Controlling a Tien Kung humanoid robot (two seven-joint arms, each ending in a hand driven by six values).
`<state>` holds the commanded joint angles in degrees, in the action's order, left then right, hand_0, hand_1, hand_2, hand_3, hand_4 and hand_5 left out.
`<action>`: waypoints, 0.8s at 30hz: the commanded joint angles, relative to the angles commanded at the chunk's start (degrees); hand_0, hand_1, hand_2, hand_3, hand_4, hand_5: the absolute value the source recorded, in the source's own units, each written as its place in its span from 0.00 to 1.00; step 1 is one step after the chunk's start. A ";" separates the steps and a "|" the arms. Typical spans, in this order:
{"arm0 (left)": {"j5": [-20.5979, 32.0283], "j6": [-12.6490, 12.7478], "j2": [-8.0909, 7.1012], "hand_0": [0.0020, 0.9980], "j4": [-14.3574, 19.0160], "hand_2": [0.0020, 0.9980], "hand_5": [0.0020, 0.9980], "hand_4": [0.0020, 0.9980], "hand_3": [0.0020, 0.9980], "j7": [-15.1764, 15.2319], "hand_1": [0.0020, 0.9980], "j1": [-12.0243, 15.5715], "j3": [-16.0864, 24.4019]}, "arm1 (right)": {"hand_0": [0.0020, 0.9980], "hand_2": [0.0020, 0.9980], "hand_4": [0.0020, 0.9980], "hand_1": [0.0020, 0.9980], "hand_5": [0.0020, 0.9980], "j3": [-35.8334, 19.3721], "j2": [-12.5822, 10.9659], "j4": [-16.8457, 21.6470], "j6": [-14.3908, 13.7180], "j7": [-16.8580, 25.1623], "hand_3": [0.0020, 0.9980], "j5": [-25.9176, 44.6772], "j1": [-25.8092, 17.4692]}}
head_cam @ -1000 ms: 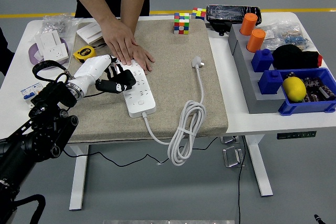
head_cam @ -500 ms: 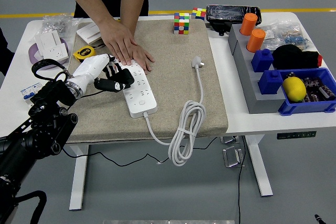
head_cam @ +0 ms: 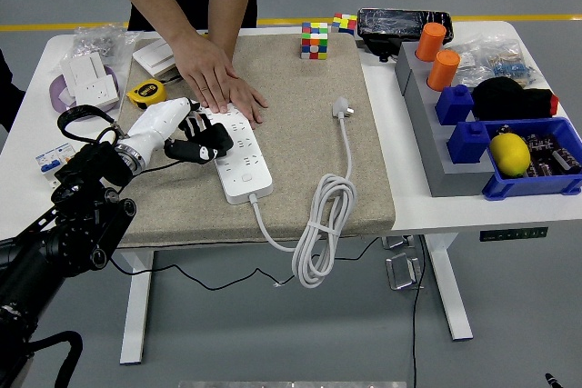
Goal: Pick up the plug,place it near the board,insert it into the board,press the button
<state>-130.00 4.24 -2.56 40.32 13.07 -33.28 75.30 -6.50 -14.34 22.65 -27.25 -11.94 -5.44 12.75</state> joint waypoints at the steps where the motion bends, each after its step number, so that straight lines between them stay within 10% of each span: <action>1: 0.00 0.11 0.00 0.46 -0.32 0.28 0.05 0.69 0.43 0.06 0.39 -0.06 0.06 | 0.79 0.74 1.00 0.73 1.00 0.02 -0.01 0.00 -0.01 0.00 0.76 0.01 -0.02; 24: 0.00 1.04 -0.36 0.46 -1.95 0.29 0.05 0.69 0.43 0.74 0.41 -0.90 -0.56 | 0.79 0.74 1.00 0.73 1.00 -0.27 -0.17 0.03 -0.05 0.10 0.76 0.18 0.18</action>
<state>-130.00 5.28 -2.92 38.37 13.81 -34.18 74.73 -6.77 -14.51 22.68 -27.30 -11.84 -5.25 12.94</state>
